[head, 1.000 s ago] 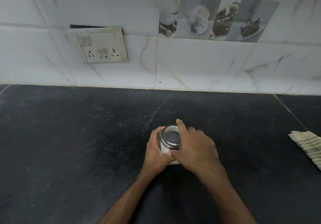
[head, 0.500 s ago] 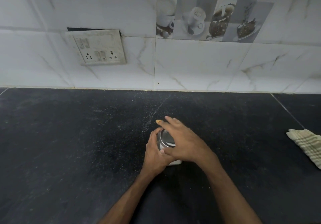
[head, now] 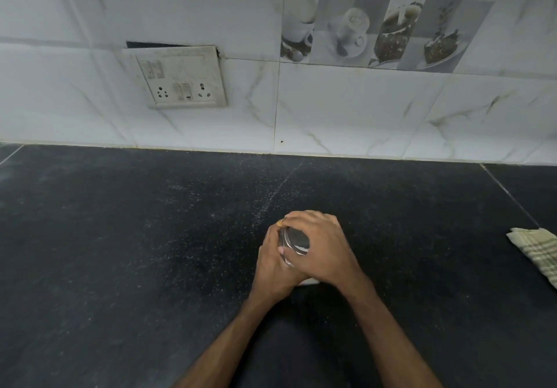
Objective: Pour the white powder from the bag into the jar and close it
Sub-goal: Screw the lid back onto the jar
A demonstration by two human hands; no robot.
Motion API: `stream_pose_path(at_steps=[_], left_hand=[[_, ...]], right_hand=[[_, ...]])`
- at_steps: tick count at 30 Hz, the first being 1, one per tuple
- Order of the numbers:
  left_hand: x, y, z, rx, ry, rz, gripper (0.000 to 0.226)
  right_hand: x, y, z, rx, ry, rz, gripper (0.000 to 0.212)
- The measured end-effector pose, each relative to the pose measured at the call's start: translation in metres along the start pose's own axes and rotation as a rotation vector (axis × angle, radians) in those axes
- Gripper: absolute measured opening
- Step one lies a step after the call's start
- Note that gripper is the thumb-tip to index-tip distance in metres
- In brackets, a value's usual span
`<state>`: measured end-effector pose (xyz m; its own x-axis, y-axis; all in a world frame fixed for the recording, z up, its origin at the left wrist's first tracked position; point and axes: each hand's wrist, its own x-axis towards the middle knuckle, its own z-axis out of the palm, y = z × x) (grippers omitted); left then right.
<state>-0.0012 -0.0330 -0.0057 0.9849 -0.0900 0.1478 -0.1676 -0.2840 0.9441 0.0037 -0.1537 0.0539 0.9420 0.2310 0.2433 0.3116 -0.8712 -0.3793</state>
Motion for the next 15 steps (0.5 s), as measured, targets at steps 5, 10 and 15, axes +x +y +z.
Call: stream_pose_path(at_steps=[5,10,15], left_hand=[[-0.002,0.002,-0.001,-0.023,0.018,0.039,0.069],[0.001,0.008,-0.004,-0.018,0.014,0.079,0.058],[0.002,0.008,-0.006,-0.011,-0.008,0.103,0.056]], right_hand=[[-0.005,0.002,0.013,0.145,0.126,0.01,0.043],[-0.01,-0.007,0.021,0.103,0.238,0.112,0.049],[-0.012,-0.013,0.022,0.052,0.253,0.138,0.048]])
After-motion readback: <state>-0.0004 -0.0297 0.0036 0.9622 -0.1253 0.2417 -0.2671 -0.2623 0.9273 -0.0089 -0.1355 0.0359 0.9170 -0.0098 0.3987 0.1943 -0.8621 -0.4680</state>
